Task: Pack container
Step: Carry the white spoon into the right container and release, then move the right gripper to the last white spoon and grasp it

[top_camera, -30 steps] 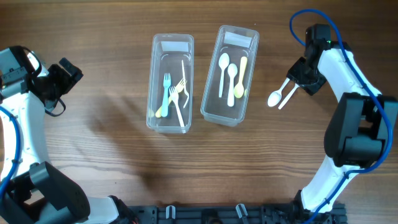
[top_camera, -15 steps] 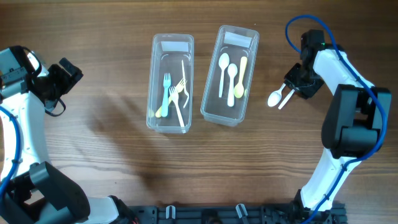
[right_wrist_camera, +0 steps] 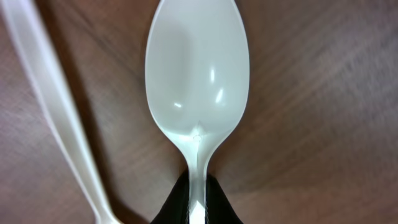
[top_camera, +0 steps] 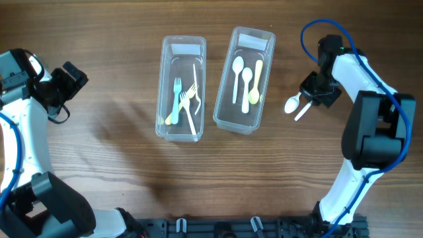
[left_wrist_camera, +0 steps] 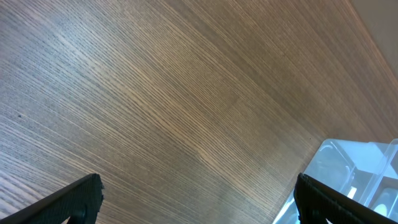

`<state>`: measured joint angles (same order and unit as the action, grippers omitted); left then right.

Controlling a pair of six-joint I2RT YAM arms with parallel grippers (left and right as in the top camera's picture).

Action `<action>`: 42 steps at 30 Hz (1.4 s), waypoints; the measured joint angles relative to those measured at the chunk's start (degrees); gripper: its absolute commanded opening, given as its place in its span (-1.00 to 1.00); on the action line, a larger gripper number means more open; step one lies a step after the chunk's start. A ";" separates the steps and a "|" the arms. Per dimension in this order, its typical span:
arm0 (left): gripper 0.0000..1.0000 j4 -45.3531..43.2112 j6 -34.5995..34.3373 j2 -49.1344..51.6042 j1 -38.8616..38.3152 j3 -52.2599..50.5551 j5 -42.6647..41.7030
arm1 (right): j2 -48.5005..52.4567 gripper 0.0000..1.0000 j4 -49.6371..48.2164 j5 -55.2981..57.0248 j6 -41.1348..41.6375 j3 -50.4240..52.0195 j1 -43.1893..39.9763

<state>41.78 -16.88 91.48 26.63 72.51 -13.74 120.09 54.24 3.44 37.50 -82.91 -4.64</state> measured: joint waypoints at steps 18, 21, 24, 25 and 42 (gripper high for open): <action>0.99 0.02 0.00 0.00 0.02 0.00 0.00 | -26.84 -0.91 -12.15 -7.28 -12.31 -8.31 19.80; 0.99 0.00 0.00 0.00 0.00 0.00 0.00 | -20.63 -0.74 -12.04 -7.98 -12.31 -7.32 22.75; 0.99 0.02 0.00 0.00 0.02 0.00 0.00 | -13.44 -0.24 -12.00 -8.59 -12.52 -6.69 24.96; 0.99 -0.02 0.00 0.00 0.02 0.00 0.00 | -12.09 0.04 -12.04 -8.68 -12.81 -6.40 25.31; 0.99 0.02 0.00 0.00 0.00 0.00 0.00 | -23.96 0.11 8.57 11.67 -5.57 -17.49 10.38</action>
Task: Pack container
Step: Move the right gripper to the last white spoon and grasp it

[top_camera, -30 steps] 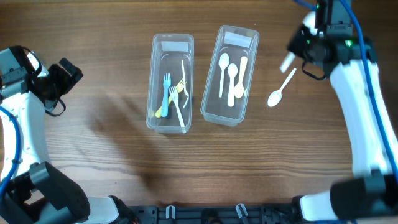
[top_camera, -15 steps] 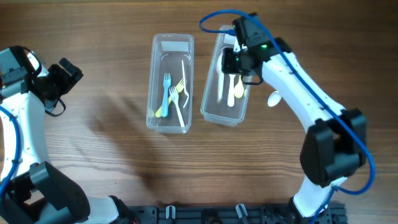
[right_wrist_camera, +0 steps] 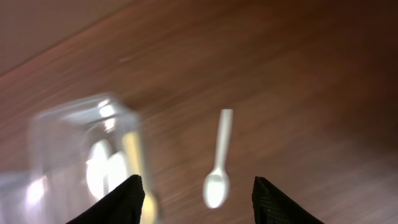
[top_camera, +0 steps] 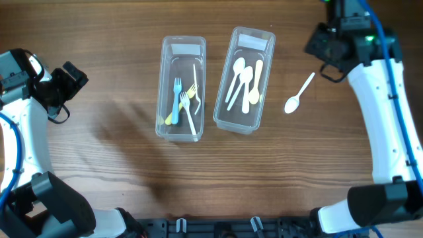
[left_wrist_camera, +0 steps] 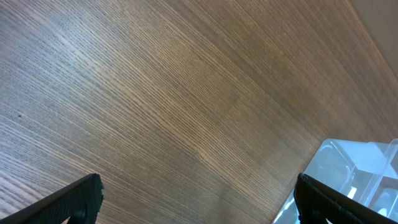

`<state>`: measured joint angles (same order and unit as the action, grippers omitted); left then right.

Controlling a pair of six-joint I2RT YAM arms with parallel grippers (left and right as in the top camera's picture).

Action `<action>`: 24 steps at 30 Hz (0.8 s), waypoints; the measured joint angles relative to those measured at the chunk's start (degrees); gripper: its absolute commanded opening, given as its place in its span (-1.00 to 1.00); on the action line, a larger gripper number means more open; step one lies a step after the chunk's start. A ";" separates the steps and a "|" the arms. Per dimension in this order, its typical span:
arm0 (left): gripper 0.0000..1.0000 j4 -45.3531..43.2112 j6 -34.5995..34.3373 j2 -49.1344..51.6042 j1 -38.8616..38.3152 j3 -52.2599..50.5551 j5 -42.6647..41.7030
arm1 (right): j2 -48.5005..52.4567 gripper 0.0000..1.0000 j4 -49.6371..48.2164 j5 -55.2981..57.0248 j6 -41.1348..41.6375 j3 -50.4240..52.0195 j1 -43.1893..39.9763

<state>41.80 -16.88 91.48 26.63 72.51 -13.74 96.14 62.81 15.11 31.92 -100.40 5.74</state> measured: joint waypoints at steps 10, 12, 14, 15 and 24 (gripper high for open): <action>1.00 -0.02 0.00 0.00 0.02 0.00 0.00 | 16.31 0.14 -3.85 -6.19 5.18 6.56 -3.85; 0.99 0.00 0.00 0.00 0.02 0.00 0.00 | 20.11 0.14 -4.07 -7.28 5.62 6.58 -3.85; 0.99 -0.02 0.00 0.00 0.02 0.00 0.00 | 23.34 0.14 -4.09 -7.82 5.84 6.62 -3.85; 1.00 0.00 0.00 0.00 0.00 0.00 0.00 | 24.94 0.14 -4.13 -8.04 6.01 6.64 -3.85; 0.99 -0.04 0.00 0.00 0.02 0.00 0.00 | 30.21 -0.15 -4.79 -8.74 6.29 6.73 -3.87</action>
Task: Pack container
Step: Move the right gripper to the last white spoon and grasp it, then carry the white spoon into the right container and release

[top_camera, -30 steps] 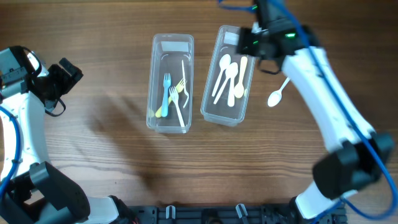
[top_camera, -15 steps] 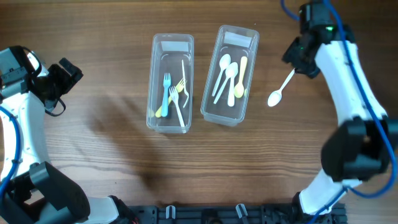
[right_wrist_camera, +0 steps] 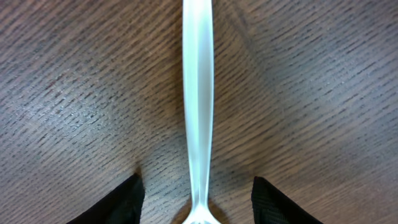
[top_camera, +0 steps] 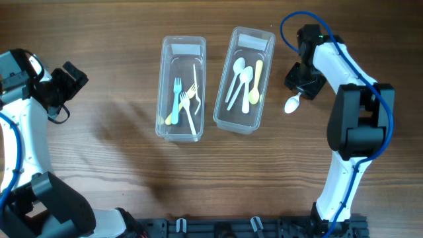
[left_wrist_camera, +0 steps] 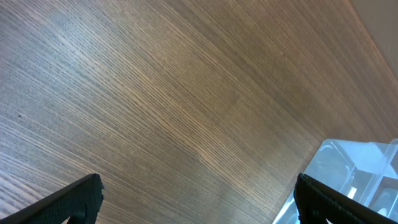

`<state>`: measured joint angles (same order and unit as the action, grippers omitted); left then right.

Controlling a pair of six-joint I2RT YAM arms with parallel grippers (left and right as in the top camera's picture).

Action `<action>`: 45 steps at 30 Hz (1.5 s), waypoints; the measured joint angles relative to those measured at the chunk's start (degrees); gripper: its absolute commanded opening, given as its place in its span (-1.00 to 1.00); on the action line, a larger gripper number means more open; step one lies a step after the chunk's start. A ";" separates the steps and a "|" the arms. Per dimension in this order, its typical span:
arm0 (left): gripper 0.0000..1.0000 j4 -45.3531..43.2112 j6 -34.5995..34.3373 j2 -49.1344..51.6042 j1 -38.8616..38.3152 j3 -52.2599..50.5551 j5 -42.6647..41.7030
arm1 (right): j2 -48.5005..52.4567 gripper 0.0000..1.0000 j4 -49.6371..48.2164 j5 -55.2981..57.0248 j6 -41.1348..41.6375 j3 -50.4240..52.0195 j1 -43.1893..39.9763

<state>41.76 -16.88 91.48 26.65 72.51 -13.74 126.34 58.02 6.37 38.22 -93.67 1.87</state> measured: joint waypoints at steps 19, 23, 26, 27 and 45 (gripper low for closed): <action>1.00 0.04 0.00 0.00 0.00 0.00 0.00 | -6.32 -0.91 2.23 -1.70 -5.31 -0.59 -1.60; 1.00 0.02 0.00 0.00 0.00 0.00 0.00 | -18.62 -0.91 -4.04 -5.20 -9.73 -2.51 -0.52; 1.00 0.02 0.00 0.00 -0.02 0.00 0.00 | -24.37 -0.91 -8.41 -9.92 -12.46 -4.31 3.04; 1.00 0.04 0.00 0.00 -0.02 0.00 0.00 | -24.52 -0.91 -9.11 -11.67 -12.63 -4.42 5.57; 0.99 0.04 0.00 0.00 -0.02 0.00 0.00 | -16.74 0.30 -10.10 -12.76 -16.48 -3.96 14.95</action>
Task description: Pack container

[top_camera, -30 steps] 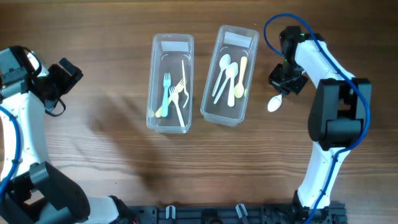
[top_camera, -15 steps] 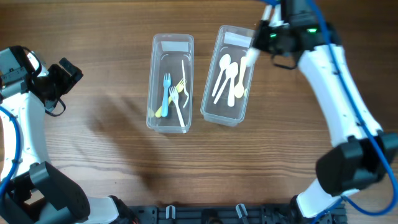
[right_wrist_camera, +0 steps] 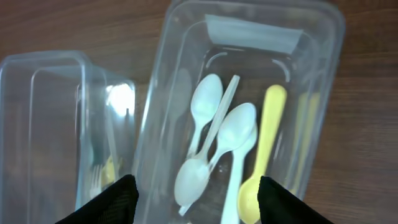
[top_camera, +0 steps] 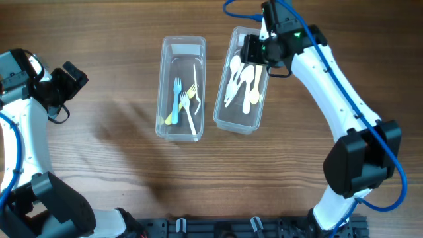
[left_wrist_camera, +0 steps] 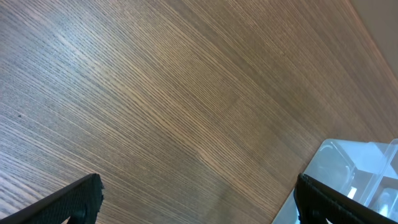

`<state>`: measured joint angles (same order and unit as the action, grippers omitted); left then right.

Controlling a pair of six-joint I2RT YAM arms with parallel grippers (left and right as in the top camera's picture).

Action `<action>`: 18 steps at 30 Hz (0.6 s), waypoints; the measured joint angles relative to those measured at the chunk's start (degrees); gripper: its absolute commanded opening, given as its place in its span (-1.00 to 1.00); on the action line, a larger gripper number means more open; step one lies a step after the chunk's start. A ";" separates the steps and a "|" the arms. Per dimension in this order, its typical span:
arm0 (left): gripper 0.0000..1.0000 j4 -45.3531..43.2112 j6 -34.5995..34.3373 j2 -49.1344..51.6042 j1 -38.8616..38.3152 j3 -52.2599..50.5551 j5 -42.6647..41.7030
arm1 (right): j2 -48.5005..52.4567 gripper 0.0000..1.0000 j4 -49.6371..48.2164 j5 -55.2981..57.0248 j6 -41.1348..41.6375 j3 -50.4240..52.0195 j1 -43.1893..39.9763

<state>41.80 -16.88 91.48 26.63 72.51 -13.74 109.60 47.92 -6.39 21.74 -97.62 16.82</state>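
Two clear plastic containers stand side by side. The right container (top_camera: 232, 127) (right_wrist_camera: 273, 15) holds several white spoons (top_camera: 236, 76) (right_wrist_camera: 211, 143) and a yellow spoon (top_camera: 256, 82) (right_wrist_camera: 264, 149). The left container (top_camera: 182, 46) (right_wrist_camera: 43, 124) holds forks (top_camera: 182, 99). My right gripper (top_camera: 254, 49) (right_wrist_camera: 196, 202) hovers open over the far end of the right container, nothing between its fingers. Far off at the table's left edge, my left gripper (top_camera: 73, 79) (left_wrist_camera: 199, 199) stands open and empty over bare wood.
The wooden table (top_camera: 297, 152) surrounds both containers. A corner of a clear container (left_wrist_camera: 348, 168) shows at the lower right of the left wrist view. The right arm's blue cable (top_camera: 238, 10) loops above the right container.
My right gripper was low on the table, open around the handle of a white spoon right of the containers. It is now open above the right container, and that spoon lies inside.
At first my right gripper was shut on one white spoon, with a second lying beside it on the table. Later it was raised and open, one spoon left on the table. Then it straddled that spoon. Both now lie in the right container. The left arm never moved.
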 measured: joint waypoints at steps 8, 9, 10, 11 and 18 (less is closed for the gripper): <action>0.99 -0.02 0.00 0.00 0.02 0.00 0.00 | -10.60 0.99 0.26 4.24 -5.29 0.39 -11.50; 1.00 -0.02 0.00 0.00 0.02 0.00 0.00 | -11.98 1.00 -0.31 4.59 -5.40 0.39 -12.35; 0.99 0.00 0.00 0.00 0.02 0.00 0.00 | -13.40 0.99 -1.25 5.01 -5.46 0.39 -13.18; 0.99 -0.02 0.00 0.00 0.00 0.00 0.00 | -14.82 0.99 -2.23 5.33 -5.60 0.39 -13.84; 0.99 0.00 0.00 0.00 0.00 0.00 0.00 | -15.74 0.99 -1.68 5.42 -5.60 0.42 -14.08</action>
<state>41.80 -16.88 91.48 26.63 72.51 -13.74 93.86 46.24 -0.97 16.14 -97.21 2.74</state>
